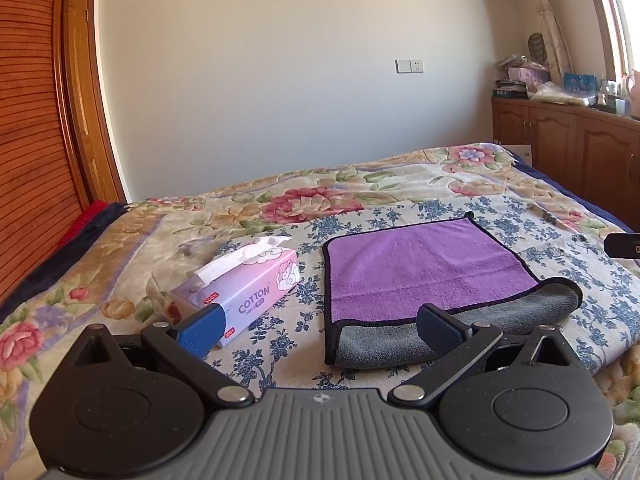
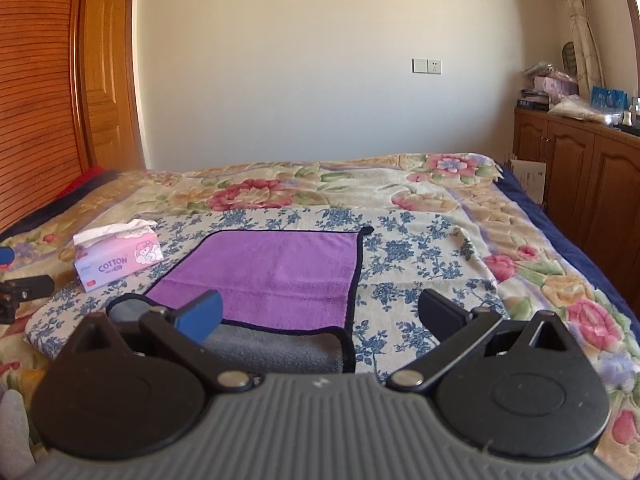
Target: Fold towel
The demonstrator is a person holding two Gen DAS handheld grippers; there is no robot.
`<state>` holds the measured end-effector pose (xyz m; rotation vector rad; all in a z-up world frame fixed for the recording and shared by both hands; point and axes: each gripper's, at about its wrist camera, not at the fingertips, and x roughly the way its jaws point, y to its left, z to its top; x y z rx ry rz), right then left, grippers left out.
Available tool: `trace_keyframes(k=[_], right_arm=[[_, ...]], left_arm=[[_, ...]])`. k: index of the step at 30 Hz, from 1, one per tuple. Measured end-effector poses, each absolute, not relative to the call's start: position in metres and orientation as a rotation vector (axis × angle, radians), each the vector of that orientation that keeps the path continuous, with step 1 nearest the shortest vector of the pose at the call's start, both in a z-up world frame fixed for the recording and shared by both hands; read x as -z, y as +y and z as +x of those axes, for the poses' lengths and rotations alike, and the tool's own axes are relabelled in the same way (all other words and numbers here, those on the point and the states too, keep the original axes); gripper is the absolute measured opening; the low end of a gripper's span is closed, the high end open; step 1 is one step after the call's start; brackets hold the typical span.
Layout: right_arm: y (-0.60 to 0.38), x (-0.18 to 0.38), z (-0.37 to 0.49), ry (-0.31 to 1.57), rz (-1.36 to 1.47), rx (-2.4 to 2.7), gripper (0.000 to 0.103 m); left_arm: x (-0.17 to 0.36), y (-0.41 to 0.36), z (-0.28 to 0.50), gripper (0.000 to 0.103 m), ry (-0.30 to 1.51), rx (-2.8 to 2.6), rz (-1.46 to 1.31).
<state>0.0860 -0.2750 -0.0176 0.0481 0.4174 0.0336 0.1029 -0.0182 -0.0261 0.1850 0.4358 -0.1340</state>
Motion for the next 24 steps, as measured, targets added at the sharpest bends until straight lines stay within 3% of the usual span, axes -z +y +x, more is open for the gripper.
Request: trace_keyframes(k=[14,24], right_arm=[[-0.274,0.027,0.117,0.453,0.054,-0.047,0.103],[-0.271,0.035,0.135,0.470,0.040,-0.053,0.103]], left_arm=[[0.044,-0.020,0.146,0.100,0.482,0.212,0.145],[0.059,-0.021,0.176,0.085,0.536,0.254,0.141]])
